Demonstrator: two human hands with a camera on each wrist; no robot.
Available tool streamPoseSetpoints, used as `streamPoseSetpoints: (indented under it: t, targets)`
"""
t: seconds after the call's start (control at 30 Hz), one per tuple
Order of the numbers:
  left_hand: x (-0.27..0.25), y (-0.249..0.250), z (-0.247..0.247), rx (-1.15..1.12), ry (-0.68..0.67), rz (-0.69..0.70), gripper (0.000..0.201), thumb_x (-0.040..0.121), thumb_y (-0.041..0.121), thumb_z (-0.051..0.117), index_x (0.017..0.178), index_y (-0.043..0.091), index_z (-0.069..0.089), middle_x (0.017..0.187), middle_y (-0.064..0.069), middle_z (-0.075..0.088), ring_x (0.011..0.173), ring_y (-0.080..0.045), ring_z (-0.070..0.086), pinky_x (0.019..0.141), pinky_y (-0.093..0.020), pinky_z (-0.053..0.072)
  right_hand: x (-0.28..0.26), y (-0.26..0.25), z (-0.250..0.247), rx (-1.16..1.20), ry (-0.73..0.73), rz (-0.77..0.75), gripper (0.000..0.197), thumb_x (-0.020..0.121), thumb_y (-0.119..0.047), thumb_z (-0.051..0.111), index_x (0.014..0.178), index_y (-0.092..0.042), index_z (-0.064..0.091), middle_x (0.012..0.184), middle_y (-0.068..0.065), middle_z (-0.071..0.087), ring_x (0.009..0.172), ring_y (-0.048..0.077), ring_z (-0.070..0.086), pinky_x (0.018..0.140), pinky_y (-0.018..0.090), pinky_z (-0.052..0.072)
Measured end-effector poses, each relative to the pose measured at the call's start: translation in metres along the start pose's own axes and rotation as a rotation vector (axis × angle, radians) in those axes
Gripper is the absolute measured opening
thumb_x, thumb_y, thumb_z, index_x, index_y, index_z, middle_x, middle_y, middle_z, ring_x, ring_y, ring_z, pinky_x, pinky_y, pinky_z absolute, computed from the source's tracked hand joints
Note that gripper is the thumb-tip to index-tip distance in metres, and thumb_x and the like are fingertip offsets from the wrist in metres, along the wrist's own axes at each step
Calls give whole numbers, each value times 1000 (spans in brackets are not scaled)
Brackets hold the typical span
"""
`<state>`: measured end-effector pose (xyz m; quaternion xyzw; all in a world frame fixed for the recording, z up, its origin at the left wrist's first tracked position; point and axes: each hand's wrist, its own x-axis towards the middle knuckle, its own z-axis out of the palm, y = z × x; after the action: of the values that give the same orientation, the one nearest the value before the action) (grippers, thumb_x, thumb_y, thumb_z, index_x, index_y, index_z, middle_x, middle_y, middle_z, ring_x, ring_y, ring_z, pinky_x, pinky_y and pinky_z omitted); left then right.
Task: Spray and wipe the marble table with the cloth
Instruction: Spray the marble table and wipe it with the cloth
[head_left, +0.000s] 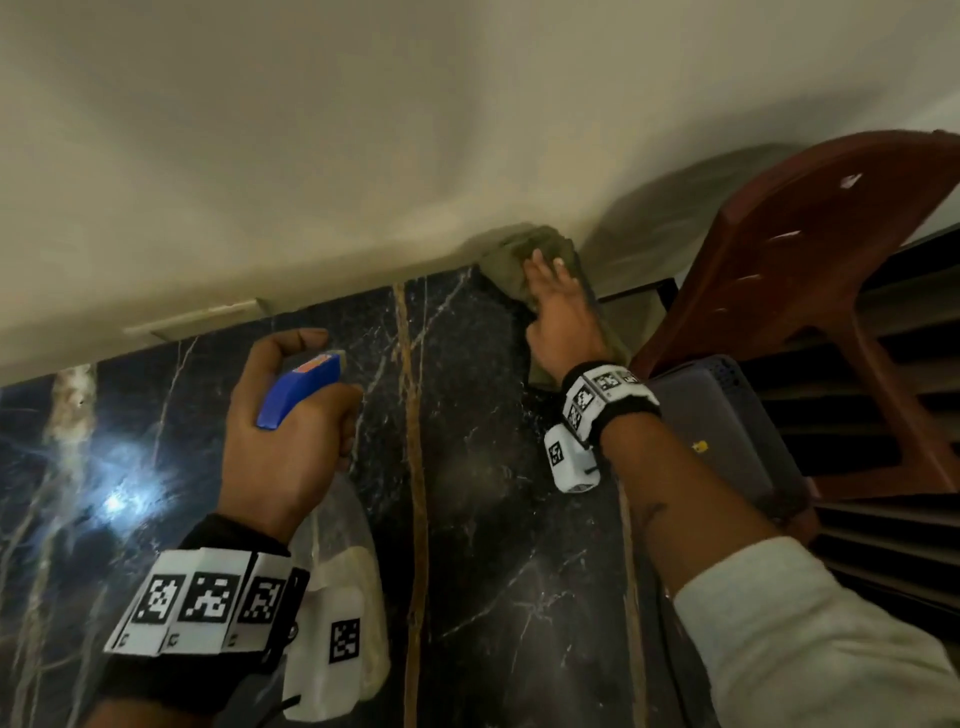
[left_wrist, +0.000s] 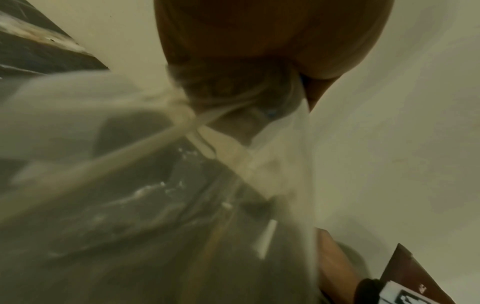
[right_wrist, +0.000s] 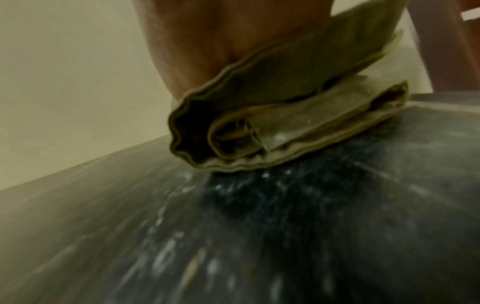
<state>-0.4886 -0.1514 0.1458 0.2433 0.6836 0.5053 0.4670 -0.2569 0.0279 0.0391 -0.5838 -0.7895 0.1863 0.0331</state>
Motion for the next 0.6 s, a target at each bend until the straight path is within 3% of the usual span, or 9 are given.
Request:
streamPoseSetpoints:
  t: [0.2, 0.27, 0.37, 0.47, 0.6]
  targets:
    - [-6, -1, -7, 33, -7, -10, 37, 91, -13, 60, 117, 14, 57, 57, -6, 51, 43, -14, 48, 38, -25, 39, 14, -14, 0, 70, 87, 208, 74, 87, 5, 48, 156, -9, 24, 166, 7, 13, 152, 29, 8, 124, 42, 9]
    - [-6, -1, -4, 32, -11, -14, 38, 91, -13, 60, 117, 14, 57, 59, -9, 51, 43, -13, 47, 38, -25, 40, 0, -34, 11, 90, 103, 136, 77, 85, 5, 50, 156, -9, 24, 166, 7, 13, 153, 28, 8, 125, 41, 8]
    - [-5, -5, 5, 53, -39, -15, 38, 91, -12, 60, 113, 19, 58, 58, -8, 51, 44, -15, 48, 40, -29, 40, -29, -51, 25, 115, 14, -80, 80, 84, 6, 52, 156, -11, 23, 166, 4, 12, 153, 24, 6, 125, 37, 3]
    - [-5, -6, 14, 67, -70, -15, 39, 91, -11, 60, 110, 22, 60, 60, -9, 52, 47, -19, 49, 46, -34, 39, -39, -31, 19, 89, -61, -169, 82, 84, 6, 53, 157, -13, 21, 166, 1, 12, 153, 21, 6, 125, 35, 2]
    - [-9, -3, 15, 72, -89, -12, 39, 90, -12, 61, 112, 19, 60, 57, -8, 52, 48, -21, 48, 48, -34, 39, -38, 10, 6, 97, 49, 85, 82, 83, 6, 51, 157, -15, 22, 166, -1, 13, 153, 23, 8, 124, 35, 3]
